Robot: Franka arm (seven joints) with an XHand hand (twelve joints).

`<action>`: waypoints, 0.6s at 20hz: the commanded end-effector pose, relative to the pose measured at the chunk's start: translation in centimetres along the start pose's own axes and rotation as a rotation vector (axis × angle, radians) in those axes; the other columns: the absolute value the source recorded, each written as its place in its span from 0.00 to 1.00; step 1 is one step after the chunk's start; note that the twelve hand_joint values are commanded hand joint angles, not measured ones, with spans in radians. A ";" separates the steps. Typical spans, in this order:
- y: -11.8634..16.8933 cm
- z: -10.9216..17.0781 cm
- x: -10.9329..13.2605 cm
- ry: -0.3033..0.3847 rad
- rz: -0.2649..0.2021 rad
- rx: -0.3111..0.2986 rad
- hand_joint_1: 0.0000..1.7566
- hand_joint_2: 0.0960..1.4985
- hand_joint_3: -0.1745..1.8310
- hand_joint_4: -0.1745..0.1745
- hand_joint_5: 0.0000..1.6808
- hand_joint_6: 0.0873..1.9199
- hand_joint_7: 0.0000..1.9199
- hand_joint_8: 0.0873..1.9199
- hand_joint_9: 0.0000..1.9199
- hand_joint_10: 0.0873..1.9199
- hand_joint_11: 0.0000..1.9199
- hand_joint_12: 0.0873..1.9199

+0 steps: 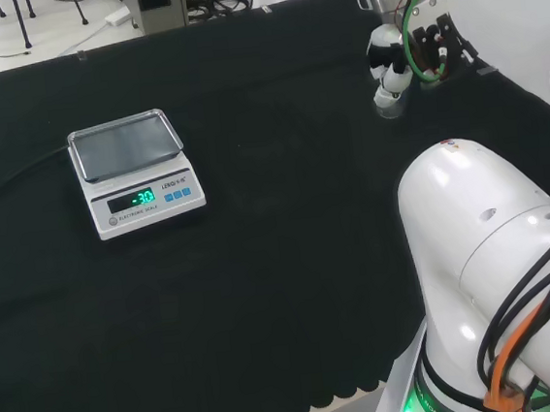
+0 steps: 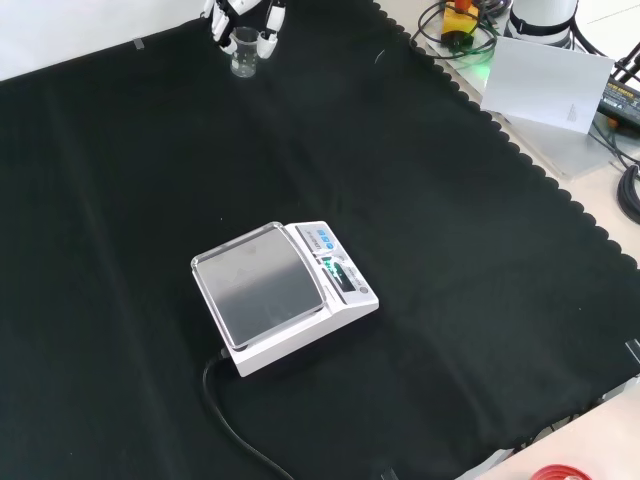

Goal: Pick up the beaker.

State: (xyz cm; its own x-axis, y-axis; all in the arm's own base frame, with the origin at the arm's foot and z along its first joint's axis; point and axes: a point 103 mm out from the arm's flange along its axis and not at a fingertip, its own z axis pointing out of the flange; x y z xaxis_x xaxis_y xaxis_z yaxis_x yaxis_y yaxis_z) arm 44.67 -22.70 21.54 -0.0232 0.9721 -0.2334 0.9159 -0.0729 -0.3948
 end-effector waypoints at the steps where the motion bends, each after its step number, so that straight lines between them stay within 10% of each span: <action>1: -0.5 -1.6 0.6 -0.006 -0.031 -0.016 0.60 0.81 0.10 0.16 0.44 0.69 0.41 0.41 0.50 0.39 0.34 0.64; 12: -0.7 -4.2 2.1 -0.040 -0.071 -0.044 0.60 0.81 0.09 0.14 0.44 0.69 0.41 0.41 0.51 0.39 0.34 0.63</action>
